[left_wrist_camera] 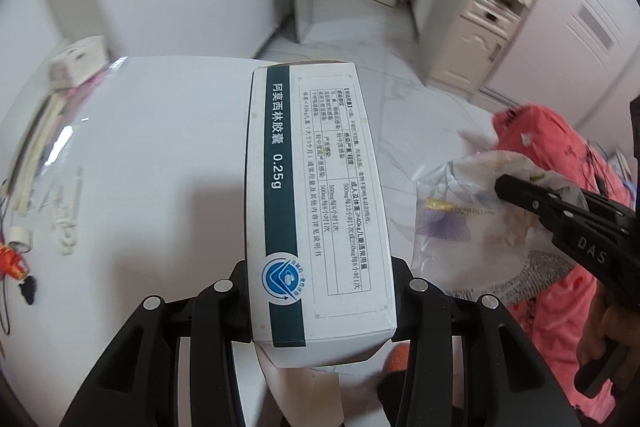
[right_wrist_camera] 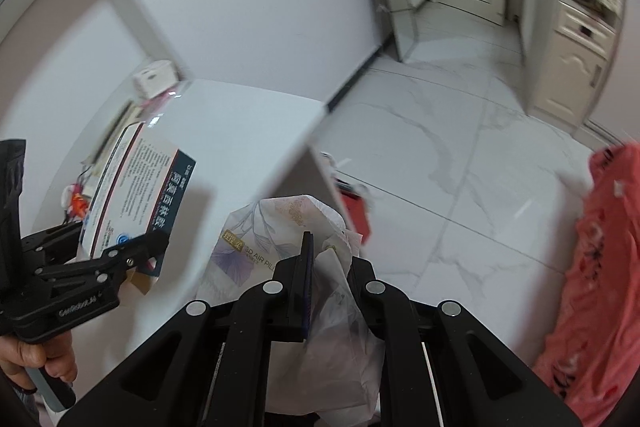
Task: Collect trash
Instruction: 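Carry the medicine box and plastic bag in both tools over the orange bucket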
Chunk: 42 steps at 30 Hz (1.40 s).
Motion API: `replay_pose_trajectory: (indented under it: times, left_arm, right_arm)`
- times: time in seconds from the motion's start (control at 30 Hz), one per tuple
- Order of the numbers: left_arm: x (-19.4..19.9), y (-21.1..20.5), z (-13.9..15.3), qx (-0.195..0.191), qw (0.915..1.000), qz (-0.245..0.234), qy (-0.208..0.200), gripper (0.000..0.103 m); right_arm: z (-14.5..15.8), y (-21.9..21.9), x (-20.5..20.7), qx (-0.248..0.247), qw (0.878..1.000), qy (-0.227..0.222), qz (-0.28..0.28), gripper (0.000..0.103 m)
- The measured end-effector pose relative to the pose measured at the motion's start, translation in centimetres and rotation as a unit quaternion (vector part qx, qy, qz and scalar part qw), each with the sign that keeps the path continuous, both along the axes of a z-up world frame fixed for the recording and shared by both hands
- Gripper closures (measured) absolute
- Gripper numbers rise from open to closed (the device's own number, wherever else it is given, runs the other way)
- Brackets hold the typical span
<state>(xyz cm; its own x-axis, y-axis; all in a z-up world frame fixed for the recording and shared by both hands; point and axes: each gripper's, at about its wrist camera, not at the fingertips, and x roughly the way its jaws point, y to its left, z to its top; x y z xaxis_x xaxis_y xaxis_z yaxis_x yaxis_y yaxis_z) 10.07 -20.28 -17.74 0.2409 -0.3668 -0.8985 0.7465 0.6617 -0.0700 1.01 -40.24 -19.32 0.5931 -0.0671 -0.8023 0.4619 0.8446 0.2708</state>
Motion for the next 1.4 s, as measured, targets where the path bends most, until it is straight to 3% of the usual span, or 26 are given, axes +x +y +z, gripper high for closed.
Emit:
replay_pose_trajectory:
  times: [0.17, 0.3, 0.57, 0.93, 1.13, 1.4]
  left_arm:
    - [-1.8, -2.4, -2.4, 0.014, 0.9991, -0.036, 0.018, 0.058]
    - [-2.9, -3.8, -4.5, 0.028, 0.9976, -0.054, 0.035, 0.058]
    - [-4.6, -6.5, -10.7, 0.068, 0.9921, -0.072, 0.076, 0.058]
    - [-4.9, -7.9, -19.5, 0.115, 0.9812, -0.055, 0.145, 0.058]
    - [-3.8, -6.6, -22.1, 0.125, 0.9786, -0.040, 0.158, 0.058]
    - [-2.7, -4.2, -24.9, 0.146, 0.9732, -0.033, 0.174, 0.058]
  right_arm:
    - [-1.9, -1.3, -3.3, -0.030, 0.999, 0.021, -0.035, 0.093]
    - [-4.3, -2.1, -4.9, -0.022, 0.998, 0.037, -0.051, 0.093]
    - [-11.5, -2.5, -6.2, -0.035, 0.994, 0.087, -0.064, 0.093]
    - [-22.1, -2.8, -5.0, -0.021, 0.986, 0.152, -0.064, 0.093]
    - [-27.5, -2.3, -2.9, -0.009, 0.983, 0.174, -0.053, 0.091]
    - [-31.7, -0.9, 0.3, 0.004, 0.983, 0.181, -0.038, 0.084]
